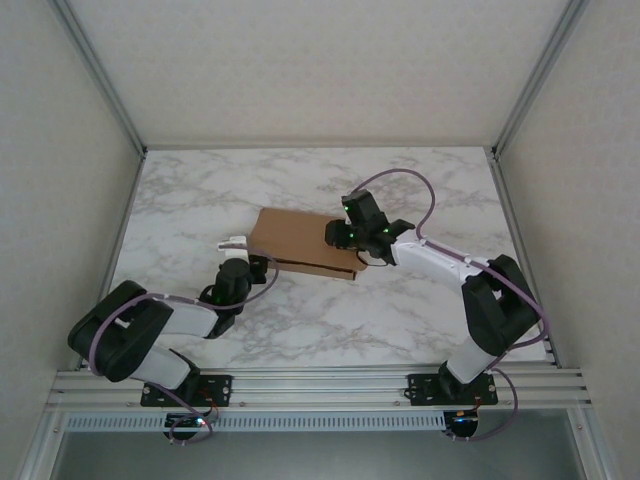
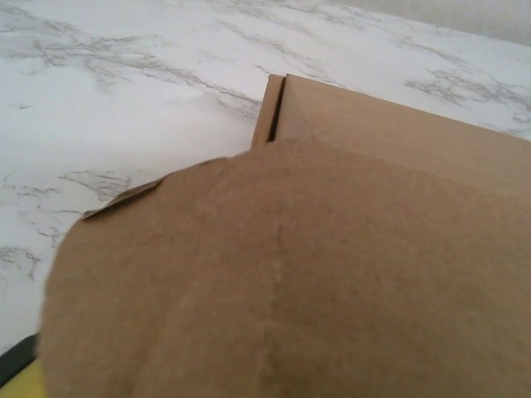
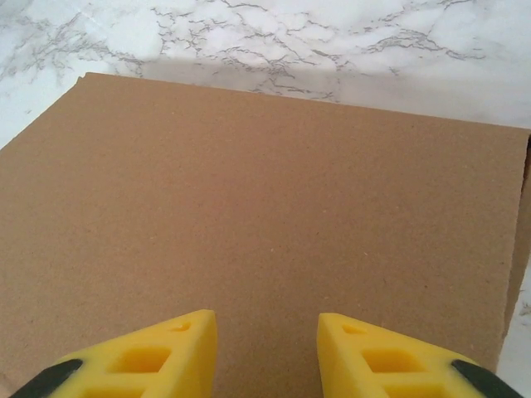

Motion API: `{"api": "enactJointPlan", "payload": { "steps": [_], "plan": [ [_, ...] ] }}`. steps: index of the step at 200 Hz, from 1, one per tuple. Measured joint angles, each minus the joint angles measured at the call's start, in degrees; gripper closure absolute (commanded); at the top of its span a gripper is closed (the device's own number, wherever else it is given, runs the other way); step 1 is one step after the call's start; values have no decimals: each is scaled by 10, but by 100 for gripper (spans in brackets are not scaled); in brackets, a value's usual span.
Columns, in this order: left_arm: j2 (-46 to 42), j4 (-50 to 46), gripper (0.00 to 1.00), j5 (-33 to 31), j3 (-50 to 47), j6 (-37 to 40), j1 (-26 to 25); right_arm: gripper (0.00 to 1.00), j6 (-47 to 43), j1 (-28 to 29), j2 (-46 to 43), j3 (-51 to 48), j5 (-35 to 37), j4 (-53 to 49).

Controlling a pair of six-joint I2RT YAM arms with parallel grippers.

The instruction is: Fold the paper box

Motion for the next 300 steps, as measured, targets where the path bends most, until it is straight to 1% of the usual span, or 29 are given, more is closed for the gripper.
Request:
{"api": "enactJointPlan", "payload": {
  "steps": [33,59,78,114,119,131,141,152,162,180,195,204,208,224,234,251,272,283,300],
  "plan": [
    [-61,-68,56,23,4,-35,-2,62,0,0,11,0,2,3],
    [-131,-121,54,34,0,-61,-3,61,0,0,17,0,4,11],
    [-185,-157,56,30,-7,-88,-3,60,0,0,20,0,5,13],
    [-285,-249,61,-27,-33,-160,-3,60,0,0,29,-1,5,15],
    [-301,-268,62,-41,-33,-171,-3,60,0,0,31,-2,5,15],
    [-333,-313,67,-79,-29,-189,-3,60,0,0,33,-6,5,17],
    [-353,-356,68,-116,-15,-203,-2,60,0,0,34,-10,5,18],
    [-367,-394,62,-151,7,-211,-1,60,-1,1,35,-14,5,20],
    [-370,-423,55,-173,35,-209,4,60,-2,2,39,-16,6,20],
    [-352,-456,42,-183,97,-192,14,60,-3,5,48,-18,6,22],
    [-320,-471,31,-174,154,-156,21,60,-5,8,56,-22,7,25],
    [-301,-473,21,-157,183,-131,26,59,-7,9,58,-23,10,28],
    [-294,-471,19,-147,193,-123,28,59,-7,9,58,-23,10,29],
    [-275,-464,15,-105,217,-93,37,59,-9,10,58,-24,12,31],
    [-262,-463,17,-76,228,-84,43,59,-12,10,58,-26,13,35],
    [-220,-460,22,-7,251,-75,56,58,-13,12,58,-32,17,43],
    [-161,-450,37,83,270,-70,66,58,-16,12,57,-34,21,47],
    [-133,-442,50,124,271,-75,69,58,-17,12,57,-35,21,48],
    [-93,-429,64,180,271,-77,78,57,-18,12,57,-38,21,53]
  ]
}}
